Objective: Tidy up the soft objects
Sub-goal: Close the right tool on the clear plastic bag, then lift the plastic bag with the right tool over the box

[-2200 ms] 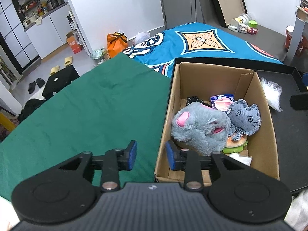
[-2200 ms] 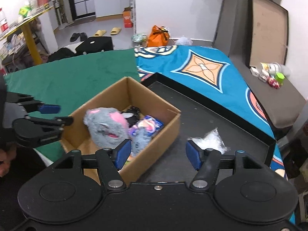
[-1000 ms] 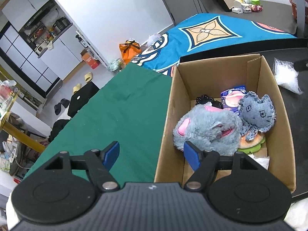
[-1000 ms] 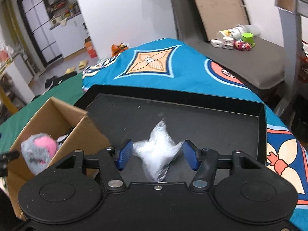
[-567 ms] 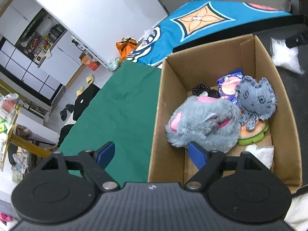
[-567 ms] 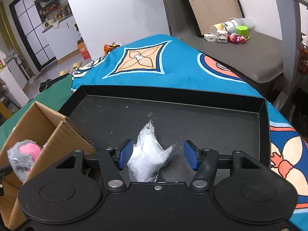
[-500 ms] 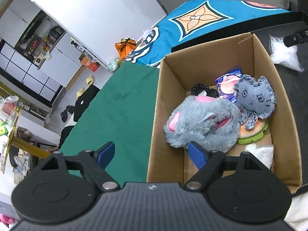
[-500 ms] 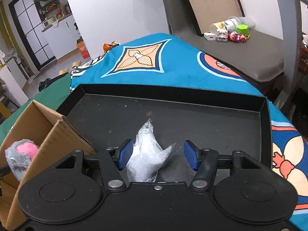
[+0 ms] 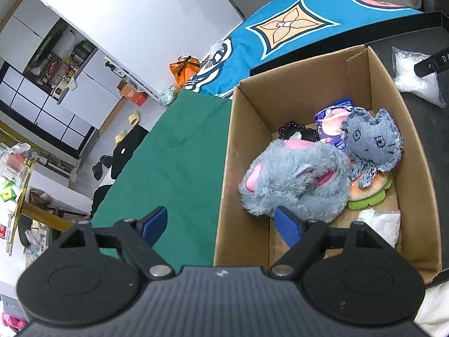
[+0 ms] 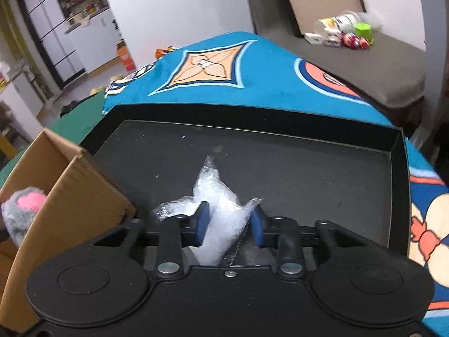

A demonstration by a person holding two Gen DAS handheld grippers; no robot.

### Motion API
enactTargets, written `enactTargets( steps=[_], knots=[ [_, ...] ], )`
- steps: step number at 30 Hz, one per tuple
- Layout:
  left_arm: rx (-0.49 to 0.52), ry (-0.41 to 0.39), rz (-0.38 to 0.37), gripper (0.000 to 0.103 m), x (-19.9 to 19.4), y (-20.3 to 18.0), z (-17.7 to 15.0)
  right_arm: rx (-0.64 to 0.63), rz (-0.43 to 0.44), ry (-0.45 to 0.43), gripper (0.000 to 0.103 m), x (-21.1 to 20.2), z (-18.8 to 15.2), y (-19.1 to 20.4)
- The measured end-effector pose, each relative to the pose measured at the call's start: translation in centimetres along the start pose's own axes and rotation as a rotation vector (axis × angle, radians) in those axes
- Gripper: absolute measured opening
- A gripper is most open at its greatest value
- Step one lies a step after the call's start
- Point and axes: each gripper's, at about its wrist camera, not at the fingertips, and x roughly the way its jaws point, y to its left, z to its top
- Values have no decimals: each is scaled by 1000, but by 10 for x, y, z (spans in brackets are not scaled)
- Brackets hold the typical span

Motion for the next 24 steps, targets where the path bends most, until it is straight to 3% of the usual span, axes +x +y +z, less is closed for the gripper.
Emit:
enactTargets(
  steps=[14,24],
  knots=[
    [-42,-28,-21,82,-10,12,-4,61,-19,-6,20,-39,-4,1],
    [-96,-58,-51,82,-20,24,-9,13,-20,-36,20,-70,1,28]
  ],
)
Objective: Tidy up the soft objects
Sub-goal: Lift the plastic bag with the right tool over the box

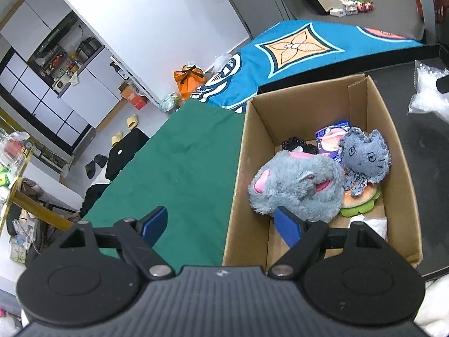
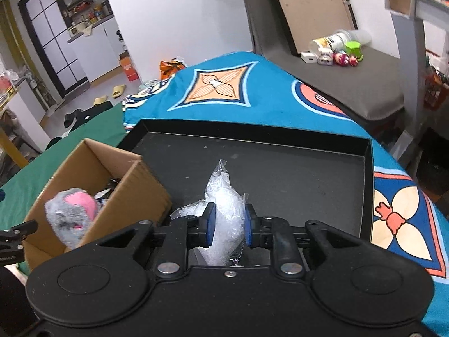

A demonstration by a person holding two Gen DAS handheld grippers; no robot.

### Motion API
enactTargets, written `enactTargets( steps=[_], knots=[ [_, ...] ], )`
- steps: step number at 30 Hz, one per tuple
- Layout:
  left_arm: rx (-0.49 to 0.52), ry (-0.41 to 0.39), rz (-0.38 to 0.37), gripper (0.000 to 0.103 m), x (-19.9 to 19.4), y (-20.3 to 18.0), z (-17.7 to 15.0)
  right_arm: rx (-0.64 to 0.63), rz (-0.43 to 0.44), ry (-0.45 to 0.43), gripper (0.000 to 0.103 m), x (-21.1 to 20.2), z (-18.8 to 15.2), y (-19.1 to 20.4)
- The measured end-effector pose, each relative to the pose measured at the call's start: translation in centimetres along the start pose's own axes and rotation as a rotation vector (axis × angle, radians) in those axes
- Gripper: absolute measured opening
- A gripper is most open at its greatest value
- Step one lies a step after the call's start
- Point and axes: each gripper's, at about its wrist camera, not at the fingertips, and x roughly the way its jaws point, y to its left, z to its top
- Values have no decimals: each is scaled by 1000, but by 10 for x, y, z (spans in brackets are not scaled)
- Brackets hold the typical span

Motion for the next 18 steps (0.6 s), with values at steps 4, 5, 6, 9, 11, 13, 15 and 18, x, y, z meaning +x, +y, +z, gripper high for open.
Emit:
enactTargets(
  steps=[4,5,6,9,11,13,15,18],
  knots=[
    [-20,1,-14,82,-1,4,-2,-22,8,-17,20,-11,2,11],
    [-25,1,-21,82,-2,5,-2,-29,10,-22,20,-14,2,13],
    [-30,0,-28,82,-2,6,-2,-34,11,-24,20,-16,2,15],
    [-35,-5,-47,82,-3,9,-3,-41,20,-30,20,-23,3,21],
    [-38,-3,-54,82,-3,11,-4,-49,29,-36,20,-28,4,26],
    [-48,-4,-62,82,-2,13,-4,-59,42,-44,20,-33,6,32],
    [-61,-4,-77,79,-2,15,-5,-72,50,-52,20,-38,6,38],
    [-86,-9,-105,79,-1,19,-6,-83,66,-62,20,-43,7,46]
  ],
)
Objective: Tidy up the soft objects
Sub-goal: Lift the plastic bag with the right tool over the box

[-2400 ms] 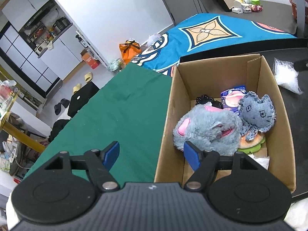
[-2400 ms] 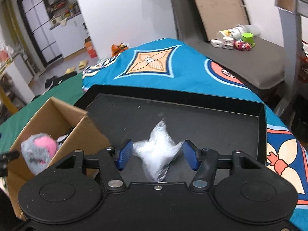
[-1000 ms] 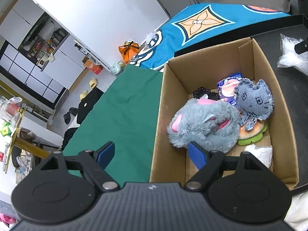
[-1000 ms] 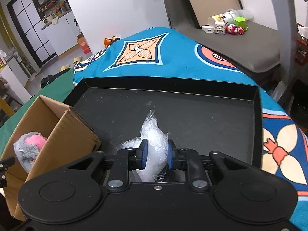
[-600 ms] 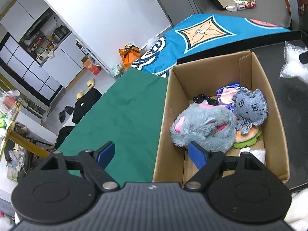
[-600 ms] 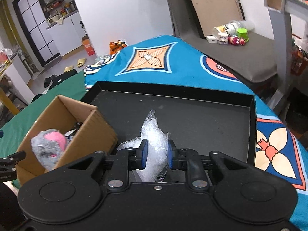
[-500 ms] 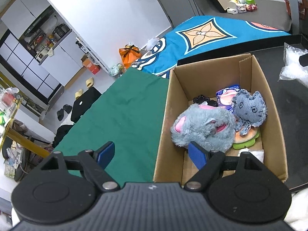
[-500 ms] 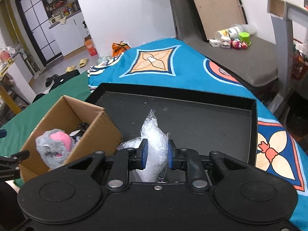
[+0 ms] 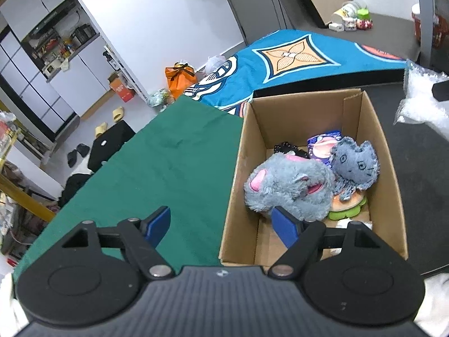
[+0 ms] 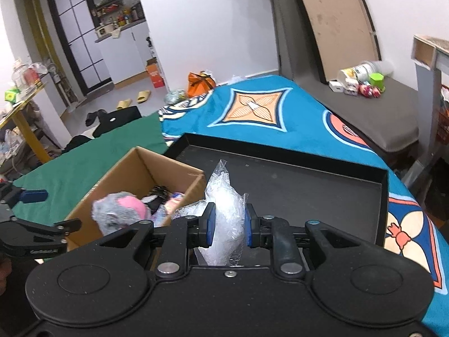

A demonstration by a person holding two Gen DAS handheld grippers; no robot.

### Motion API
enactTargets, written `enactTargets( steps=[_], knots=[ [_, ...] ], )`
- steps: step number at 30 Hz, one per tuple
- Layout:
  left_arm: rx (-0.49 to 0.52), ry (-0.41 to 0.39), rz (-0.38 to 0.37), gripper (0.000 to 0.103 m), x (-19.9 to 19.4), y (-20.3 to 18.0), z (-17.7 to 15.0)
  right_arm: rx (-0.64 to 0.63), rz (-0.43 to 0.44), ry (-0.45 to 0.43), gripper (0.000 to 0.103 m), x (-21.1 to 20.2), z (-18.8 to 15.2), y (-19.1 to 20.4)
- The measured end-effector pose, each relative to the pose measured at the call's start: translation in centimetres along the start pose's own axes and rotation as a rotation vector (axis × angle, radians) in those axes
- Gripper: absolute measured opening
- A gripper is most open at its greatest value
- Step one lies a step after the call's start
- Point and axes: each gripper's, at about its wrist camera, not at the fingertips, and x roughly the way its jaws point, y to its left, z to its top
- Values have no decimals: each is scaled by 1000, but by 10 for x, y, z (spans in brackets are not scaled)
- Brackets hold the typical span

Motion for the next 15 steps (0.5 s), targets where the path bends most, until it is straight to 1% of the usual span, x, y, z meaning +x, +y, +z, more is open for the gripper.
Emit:
enactTargets(
  steps=[2,4,7,9,11,13,15],
  knots=[
    [-18,-2,-21,77,-1,4,-1,5,15,0,20,-2,2,5],
    [-39,-2,-42,73,-1,8,0,-16,29,-9,20,-6,5,13],
    [-61,4,-53,66,1,12,0,-42,48,-15,20,-10,7,25],
    [-67,7,-57,57,2,13,-1,-60,58,-13,20,-11,7,34],
    [-72,7,-64,54,1,14,-2,-78,73,-6,20,-9,7,43],
    [-84,9,-79,49,3,17,-2,-109,83,-4,20,-8,7,54],
    [-99,20,-91,40,5,21,-3,-146,90,-6,20,-9,6,65]
  ],
)
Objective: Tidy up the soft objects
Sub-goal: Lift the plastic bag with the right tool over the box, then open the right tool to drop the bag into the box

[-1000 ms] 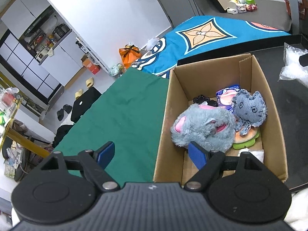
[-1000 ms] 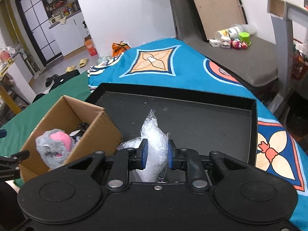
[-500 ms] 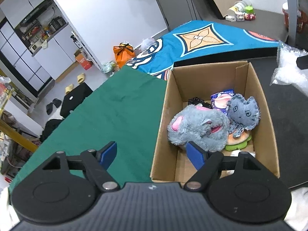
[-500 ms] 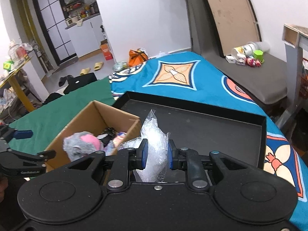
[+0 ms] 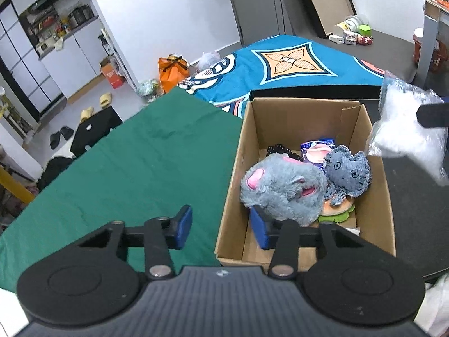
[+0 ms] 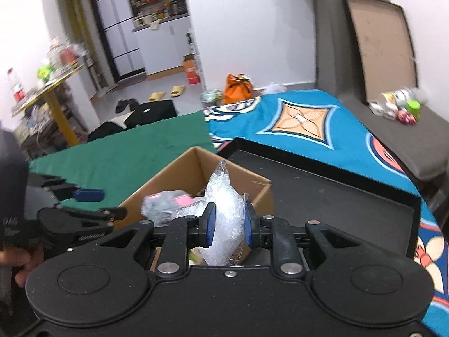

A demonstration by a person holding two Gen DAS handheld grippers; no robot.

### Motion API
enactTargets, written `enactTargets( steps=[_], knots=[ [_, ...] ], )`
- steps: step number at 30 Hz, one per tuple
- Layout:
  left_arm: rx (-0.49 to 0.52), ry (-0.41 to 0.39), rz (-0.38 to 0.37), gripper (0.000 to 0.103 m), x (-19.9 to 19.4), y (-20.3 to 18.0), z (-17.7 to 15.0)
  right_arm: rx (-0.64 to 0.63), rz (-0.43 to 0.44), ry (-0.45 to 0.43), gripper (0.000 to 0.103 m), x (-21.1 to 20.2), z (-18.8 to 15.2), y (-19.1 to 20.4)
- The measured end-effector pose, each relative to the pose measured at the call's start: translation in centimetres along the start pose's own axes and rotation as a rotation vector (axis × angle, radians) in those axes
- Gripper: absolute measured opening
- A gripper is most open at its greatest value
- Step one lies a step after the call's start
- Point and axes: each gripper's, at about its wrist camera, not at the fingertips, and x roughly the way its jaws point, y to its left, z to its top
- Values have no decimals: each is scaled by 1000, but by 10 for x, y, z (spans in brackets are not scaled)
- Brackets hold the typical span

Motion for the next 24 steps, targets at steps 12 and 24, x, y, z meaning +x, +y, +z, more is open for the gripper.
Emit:
enactTargets(
  steps=[12,24],
  knots=[
    [-49,68,-86,14,14,13,-4,-110,38,32,21,21,-5,51],
    [-92,68,-136,11,18,24,-7,-129,40,64,21,40,-5,73]
  ],
)
